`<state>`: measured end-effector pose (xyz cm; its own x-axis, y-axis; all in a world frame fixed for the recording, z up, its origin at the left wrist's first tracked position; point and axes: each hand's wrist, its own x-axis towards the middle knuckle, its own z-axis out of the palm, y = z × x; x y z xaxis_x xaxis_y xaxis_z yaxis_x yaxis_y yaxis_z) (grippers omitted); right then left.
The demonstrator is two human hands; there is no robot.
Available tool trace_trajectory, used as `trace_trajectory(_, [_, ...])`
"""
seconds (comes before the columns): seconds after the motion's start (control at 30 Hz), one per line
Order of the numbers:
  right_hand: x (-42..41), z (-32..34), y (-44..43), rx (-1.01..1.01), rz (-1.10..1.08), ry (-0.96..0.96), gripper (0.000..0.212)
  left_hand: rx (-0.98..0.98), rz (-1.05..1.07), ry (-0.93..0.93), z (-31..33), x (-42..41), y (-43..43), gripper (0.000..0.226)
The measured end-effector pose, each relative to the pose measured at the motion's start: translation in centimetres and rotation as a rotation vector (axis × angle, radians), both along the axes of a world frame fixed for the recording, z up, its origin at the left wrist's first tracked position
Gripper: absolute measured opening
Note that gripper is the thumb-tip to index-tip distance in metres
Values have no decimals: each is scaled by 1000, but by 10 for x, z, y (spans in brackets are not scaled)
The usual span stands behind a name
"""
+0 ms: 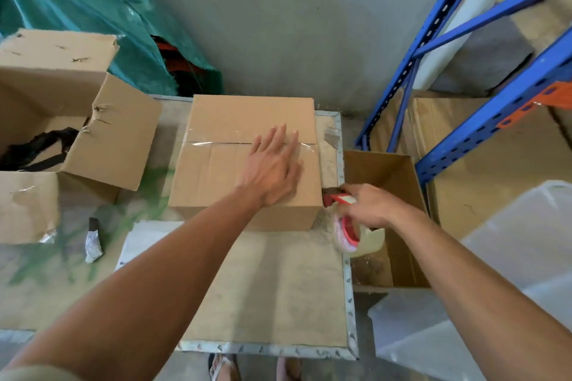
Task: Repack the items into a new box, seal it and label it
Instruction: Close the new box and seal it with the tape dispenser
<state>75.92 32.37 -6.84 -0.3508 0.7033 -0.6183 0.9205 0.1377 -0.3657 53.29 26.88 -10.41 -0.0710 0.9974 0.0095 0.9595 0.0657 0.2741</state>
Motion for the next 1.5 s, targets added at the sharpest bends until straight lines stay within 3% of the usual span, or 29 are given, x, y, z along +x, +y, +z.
trace_trajectory(0.1, [17,-39,-56,-101,-309,163,52,0,95,88,2,-26,-17,66])
trace_trajectory(0.33, [24,-124,-146,-24,-609,398,25,-159,145,121,-12,-45,-31,76])
trace_trajectory(0.5, [30,-144,-160,226,-441,434,34,-141,142,138,-13,-46,-32,77])
trace_trajectory(0.7, [36,-151,-164,372,-345,311,44,-139,141,133,-14,-46,-31,77])
trace_trajectory(1.17, [34,-116,-150,172,-221,258,46,-31,194,109,-13,-42,-39,73])
trace_trajectory(1.3, [29,-71,-118,240,-176,227,51,-12,235,61,-13,-38,-44,64])
trace_trajectory(1.5, [-20,-13,-19,412,-103,405,50,65,447,-63,-13,-25,-69,65])
